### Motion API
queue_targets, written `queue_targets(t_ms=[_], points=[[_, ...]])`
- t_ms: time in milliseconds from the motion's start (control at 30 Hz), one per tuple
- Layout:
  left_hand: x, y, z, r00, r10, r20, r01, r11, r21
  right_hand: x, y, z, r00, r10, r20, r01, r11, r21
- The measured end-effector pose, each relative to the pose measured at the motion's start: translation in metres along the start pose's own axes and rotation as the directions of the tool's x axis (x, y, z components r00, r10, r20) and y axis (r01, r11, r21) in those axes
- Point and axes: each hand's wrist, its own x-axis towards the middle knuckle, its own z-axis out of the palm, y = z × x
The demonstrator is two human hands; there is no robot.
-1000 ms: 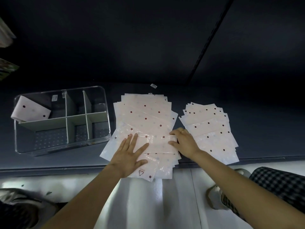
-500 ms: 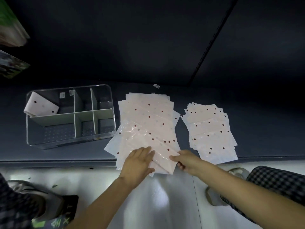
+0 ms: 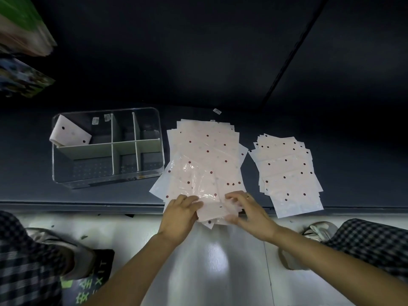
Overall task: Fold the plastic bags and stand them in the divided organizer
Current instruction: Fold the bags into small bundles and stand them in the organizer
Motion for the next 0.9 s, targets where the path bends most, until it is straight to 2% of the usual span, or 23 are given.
queue_targets(t_ms=[67, 133, 200, 267, 333, 433, 533, 733, 800, 833, 900], points=[[0.003, -0.004, 0.007, 0.998, -0.055, 0.029, 0.057, 0.997, -0.048, 0.007, 0.004, 0.002, 0.990, -0.059, 0.132, 0.081, 0.982, -0.169], [0.006, -0.008, 0.012, 0.996, -0.091, 0.023, 0.093, 0.990, -0.109, 0.018, 0.006, 0.013, 0.986, -0.081, 0.148, 0.115, 0.964, -0.239], [0.009, -0.008, 0.015, 0.989, -0.145, 0.003, 0.143, 0.973, -0.183, 0.030, 0.006, 0.029, 1.000, -0.014, 0.014, 0.015, 0.990, -0.140], [0.013, -0.009, 0.016, 0.976, -0.217, 0.028, 0.217, 0.945, -0.243, 0.042, -0.001, 0.037, 0.980, 0.148, -0.132, -0.142, 0.988, 0.057], [0.017, -0.009, 0.017, 0.954, -0.298, 0.043, 0.298, 0.911, -0.285, 0.051, -0.009, 0.039, 0.951, 0.247, -0.184, -0.217, 0.961, 0.171], [0.021, -0.012, 0.018, 0.907, -0.421, 0.033, 0.407, 0.852, -0.331, 0.060, -0.016, 0.038, 0.924, 0.344, -0.169, -0.295, 0.919, 0.261], [0.024, -0.013, 0.018, 0.865, -0.501, 0.028, 0.480, 0.809, -0.339, 0.066, -0.018, 0.038, 0.890, 0.433, -0.142, -0.386, 0.881, 0.272], [0.031, 0.000, 0.015, 0.789, -0.614, -0.012, 0.592, 0.765, -0.254, 0.075, -0.018, 0.036, 0.844, 0.518, -0.140, -0.469, 0.838, 0.278], [0.030, 0.005, 0.011, 0.797, -0.599, -0.080, 0.572, 0.791, -0.218, 0.076, -0.018, 0.037, 0.836, 0.530, -0.141, -0.483, 0.833, 0.269], [0.031, 0.006, 0.009, 0.838, -0.531, -0.129, 0.506, 0.843, -0.181, 0.077, -0.018, 0.037, 0.833, 0.535, -0.143, -0.490, 0.832, 0.261], [0.033, 0.005, 0.010, 0.963, -0.240, -0.125, 0.236, 0.971, -0.049, 0.078, -0.018, 0.037, 0.826, 0.545, -0.148, -0.493, 0.824, 0.280]])
